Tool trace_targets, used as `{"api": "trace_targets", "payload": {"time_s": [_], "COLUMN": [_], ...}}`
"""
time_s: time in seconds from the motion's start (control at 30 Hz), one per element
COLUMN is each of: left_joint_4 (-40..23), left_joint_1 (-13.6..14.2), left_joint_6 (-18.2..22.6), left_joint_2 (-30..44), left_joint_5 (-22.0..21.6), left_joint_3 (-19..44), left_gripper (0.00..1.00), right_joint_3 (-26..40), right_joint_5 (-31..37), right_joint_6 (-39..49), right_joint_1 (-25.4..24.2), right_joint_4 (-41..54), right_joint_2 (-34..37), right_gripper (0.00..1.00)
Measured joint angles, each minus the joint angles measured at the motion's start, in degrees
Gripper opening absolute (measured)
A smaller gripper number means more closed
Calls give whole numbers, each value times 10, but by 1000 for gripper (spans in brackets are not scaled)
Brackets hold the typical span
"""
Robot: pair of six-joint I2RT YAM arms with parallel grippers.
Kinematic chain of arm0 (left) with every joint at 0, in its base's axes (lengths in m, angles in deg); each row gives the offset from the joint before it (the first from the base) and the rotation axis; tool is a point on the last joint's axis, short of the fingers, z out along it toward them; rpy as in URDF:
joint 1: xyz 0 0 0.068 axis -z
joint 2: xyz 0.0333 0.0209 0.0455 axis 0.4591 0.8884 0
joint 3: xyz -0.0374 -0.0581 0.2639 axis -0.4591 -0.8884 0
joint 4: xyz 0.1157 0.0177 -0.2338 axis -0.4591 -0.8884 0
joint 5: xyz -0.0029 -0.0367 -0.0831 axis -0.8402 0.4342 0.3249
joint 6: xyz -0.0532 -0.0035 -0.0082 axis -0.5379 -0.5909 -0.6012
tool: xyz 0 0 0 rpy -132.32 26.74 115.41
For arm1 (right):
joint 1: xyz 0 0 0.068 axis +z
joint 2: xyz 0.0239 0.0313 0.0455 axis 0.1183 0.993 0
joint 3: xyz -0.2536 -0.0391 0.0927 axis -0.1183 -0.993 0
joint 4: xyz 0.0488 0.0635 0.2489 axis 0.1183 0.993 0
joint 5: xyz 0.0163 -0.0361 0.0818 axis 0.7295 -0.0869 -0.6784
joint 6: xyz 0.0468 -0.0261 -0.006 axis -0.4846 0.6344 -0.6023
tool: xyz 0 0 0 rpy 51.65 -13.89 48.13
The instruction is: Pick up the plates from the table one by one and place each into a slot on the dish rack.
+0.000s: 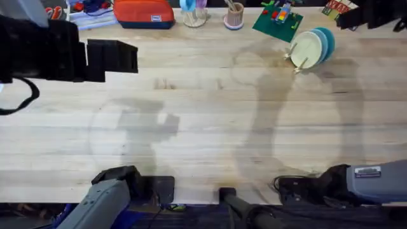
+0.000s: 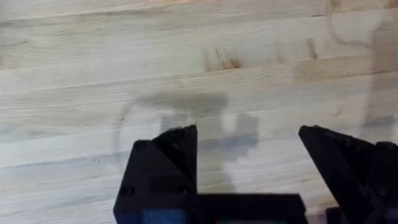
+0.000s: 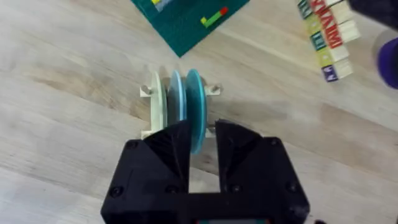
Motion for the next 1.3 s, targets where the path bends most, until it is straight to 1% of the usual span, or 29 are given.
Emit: {"api": "trace_targets", "payload": {"time_s": [0.23,0.5,0.57,0.67,0.73,0.83,0.87,1.1,1.3], "left_joint_4": [0,0,0,0,0,0,0,0,0], "left_joint_1": [0,0,0,0,0,0,0,0,0], "left_joint_6": [0,0,0,0,0,0,0,0,0], "left_joint_2": [0,0,0,0,0,0,0,0,0], "left_joint_5": [0,0,0,0,0,0,0,0,0], "left_joint_3": [0,0,0,0,0,0,0,0,0], "left_gripper": [994,994,993,994,994,994,994,994,994], "right_joint_3": [0,0,0,0,0,0,1,1,1], "right_joint_5": [0,0,0,0,0,0,0,0,0], "right_joint_6": [0,-12,-19,-26,-31,-35,-35,-43,-74], "right_joint_1": [0,0,0,0,0,0,0,0,0], "right_joint_4": [0,1,3,12,18,30,34,88,125], "right_joint_2": [-50,-128,-146,-173,-190,-215,-225,-296,-367], "right_gripper": [267,275,300,386,516,789,830,858,905]}}
